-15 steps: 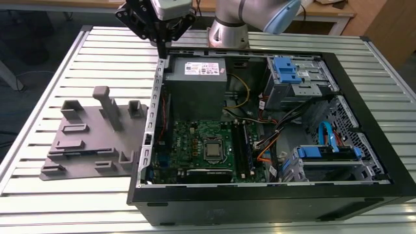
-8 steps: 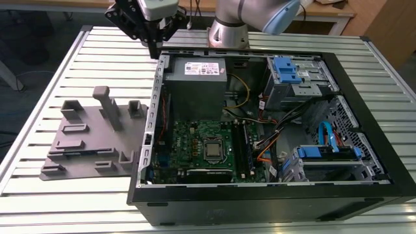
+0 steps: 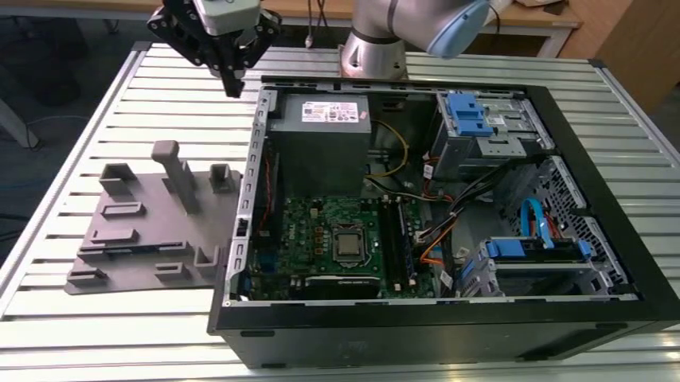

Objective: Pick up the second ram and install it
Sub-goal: 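Reach for the second ram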

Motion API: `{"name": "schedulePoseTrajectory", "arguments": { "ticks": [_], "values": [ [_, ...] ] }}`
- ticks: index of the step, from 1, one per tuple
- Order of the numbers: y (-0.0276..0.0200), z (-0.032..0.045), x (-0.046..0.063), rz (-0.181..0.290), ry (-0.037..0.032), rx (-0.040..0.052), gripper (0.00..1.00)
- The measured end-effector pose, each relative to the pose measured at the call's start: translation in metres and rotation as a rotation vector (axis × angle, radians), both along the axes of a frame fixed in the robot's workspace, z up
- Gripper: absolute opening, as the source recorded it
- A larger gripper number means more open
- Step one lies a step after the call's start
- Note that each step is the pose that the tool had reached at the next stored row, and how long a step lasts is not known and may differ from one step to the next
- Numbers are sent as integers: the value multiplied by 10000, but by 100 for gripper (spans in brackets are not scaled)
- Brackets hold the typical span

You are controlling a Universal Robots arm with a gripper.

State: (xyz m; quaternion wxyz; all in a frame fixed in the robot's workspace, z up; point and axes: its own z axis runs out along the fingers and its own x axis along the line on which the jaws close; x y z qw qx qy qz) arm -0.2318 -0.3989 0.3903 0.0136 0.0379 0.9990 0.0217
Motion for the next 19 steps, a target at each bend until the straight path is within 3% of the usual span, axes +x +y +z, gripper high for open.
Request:
{"name": "schedulePoseTrajectory", "arguments": {
  "ticks": [19],
  "values": [
    [0, -13, -352, 0, 1, 0, 7]
  ]
}}
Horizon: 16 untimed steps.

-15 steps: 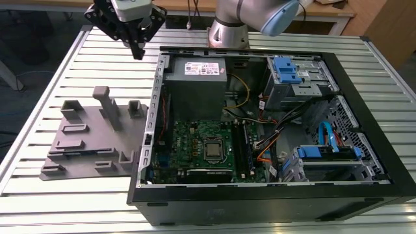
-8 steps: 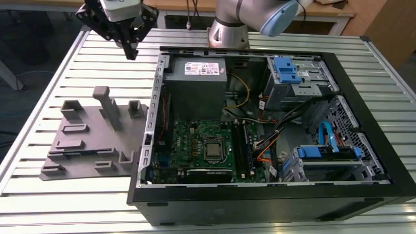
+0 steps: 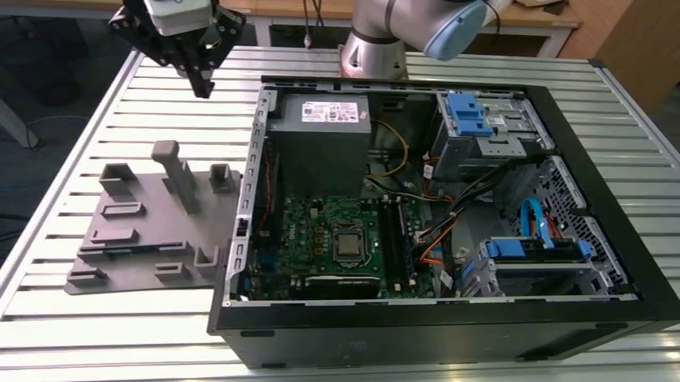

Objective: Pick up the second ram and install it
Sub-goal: 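Reach for the second ram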

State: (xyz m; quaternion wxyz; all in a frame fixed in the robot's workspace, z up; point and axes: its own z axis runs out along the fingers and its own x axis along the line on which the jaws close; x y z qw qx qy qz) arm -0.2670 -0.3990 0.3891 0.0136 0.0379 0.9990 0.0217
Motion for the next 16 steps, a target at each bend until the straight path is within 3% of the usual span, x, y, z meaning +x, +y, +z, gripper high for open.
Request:
{"name": "schedulePoseTrajectory", "arguments": {
  "ticks": [16],
  "values": [
    [-14, -16, -270, 0, 0, 0, 7]
  ]
}}
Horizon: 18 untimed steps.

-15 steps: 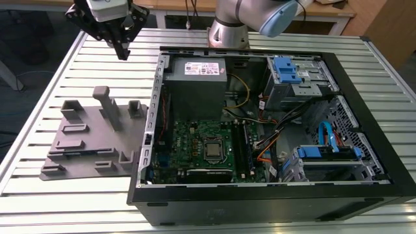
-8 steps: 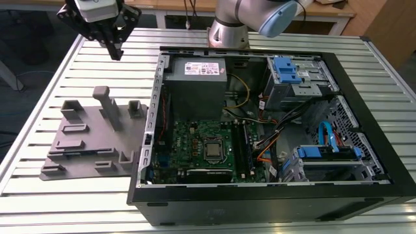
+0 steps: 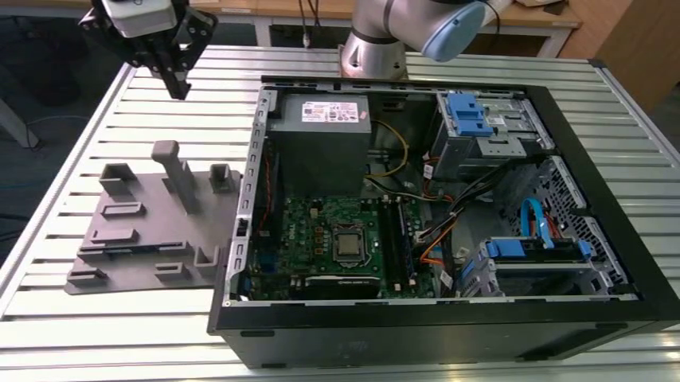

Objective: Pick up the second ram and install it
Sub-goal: 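Reach for the second ram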

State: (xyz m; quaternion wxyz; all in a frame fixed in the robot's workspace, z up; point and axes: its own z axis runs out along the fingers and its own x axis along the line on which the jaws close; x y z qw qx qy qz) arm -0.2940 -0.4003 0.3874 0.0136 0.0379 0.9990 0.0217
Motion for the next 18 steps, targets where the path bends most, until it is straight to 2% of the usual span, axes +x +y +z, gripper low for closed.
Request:
{"name": "schedulePoseTrajectory", "arguments": {
  "ticks": [18],
  "values": [
    [-65, -41, -183, 1, 0, 0, 7]
  ]
}}
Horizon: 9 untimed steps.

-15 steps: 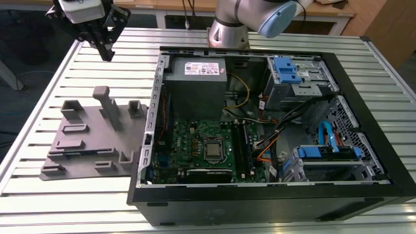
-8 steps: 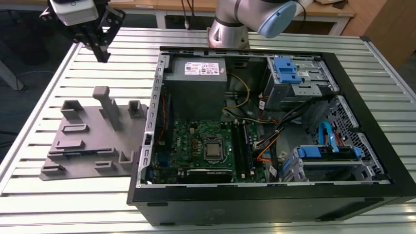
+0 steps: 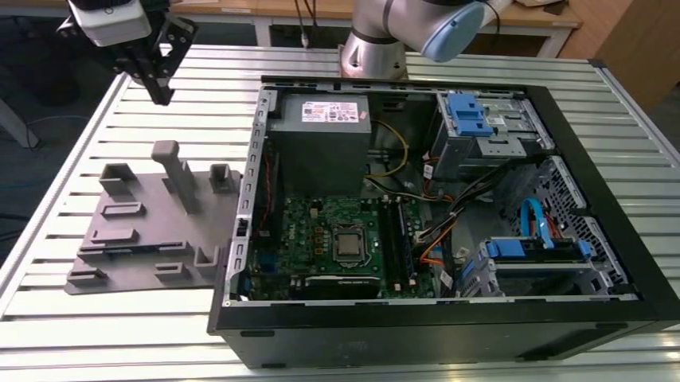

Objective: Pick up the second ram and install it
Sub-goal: 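Reach for the second ram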

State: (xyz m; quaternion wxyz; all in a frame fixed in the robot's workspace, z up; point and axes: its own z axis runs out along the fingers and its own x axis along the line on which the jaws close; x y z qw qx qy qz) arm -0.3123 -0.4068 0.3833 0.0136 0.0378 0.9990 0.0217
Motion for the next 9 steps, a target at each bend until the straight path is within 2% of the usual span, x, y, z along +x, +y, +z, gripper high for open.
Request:
{"name": "schedulePoseTrajectory", "arguments": {
  "ticks": [9],
  "values": [
    [-30, -51, -90, 0, 0, 0, 7]
  ]
}}
